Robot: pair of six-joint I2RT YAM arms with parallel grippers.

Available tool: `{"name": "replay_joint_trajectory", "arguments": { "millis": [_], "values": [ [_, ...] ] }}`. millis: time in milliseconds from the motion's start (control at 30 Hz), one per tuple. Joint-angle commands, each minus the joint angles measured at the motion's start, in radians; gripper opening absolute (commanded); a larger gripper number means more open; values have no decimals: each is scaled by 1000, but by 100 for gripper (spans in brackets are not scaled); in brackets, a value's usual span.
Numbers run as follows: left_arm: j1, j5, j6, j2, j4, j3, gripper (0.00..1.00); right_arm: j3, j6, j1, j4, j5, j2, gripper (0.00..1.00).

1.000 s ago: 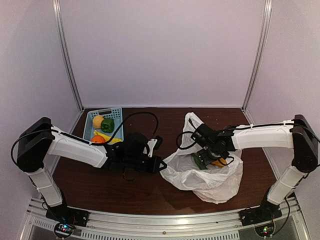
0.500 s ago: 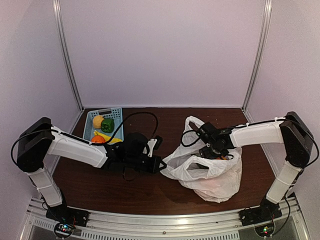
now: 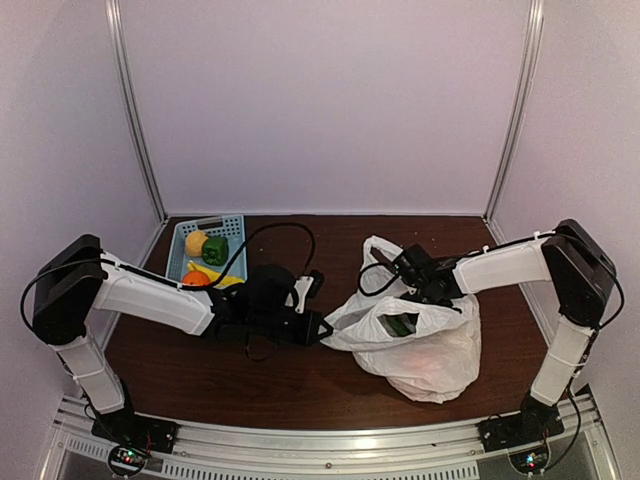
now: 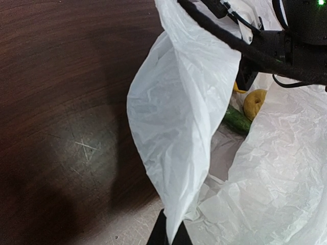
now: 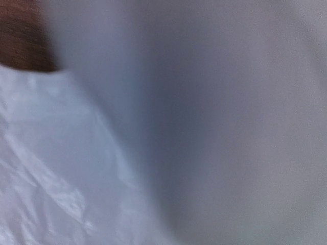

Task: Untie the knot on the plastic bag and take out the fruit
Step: Pick up the fake fruit from the takeout bag.

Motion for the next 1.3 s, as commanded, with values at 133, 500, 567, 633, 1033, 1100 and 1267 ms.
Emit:
{"name": "replay_joint_trajectory", "arguments": {
  "millis": [133, 500, 567, 633, 1033, 1100, 1267],
  "values": [
    [-3, -17, -8, -21, -23, 11, 0, -25, -17, -5, 15, -109, -112, 38],
    [-2, -5, -5, -12, -13, 42, 0, -83, -27, 57, 57, -249, -349, 34],
    [-2, -4, -4, -10, -10, 54, 0, -82, -25, 86, 59, -259, -372, 34],
    [-2, -3, -2, -8, -11, 70, 0, -80, -23, 118, 69, -272, -386, 35],
    [-3, -1, -6, -4, -6, 96, 0, 6, -15, 302, 95, -271, -360, 35],
    [-3, -5, -10, -6, -7, 93, 0, 19, 8, 310, 108, -251, -369, 36],
    [-3, -44, -30, -61, 34, 45, 25, 48, 81, 312, 151, -201, -406, 36]
  ]
}}
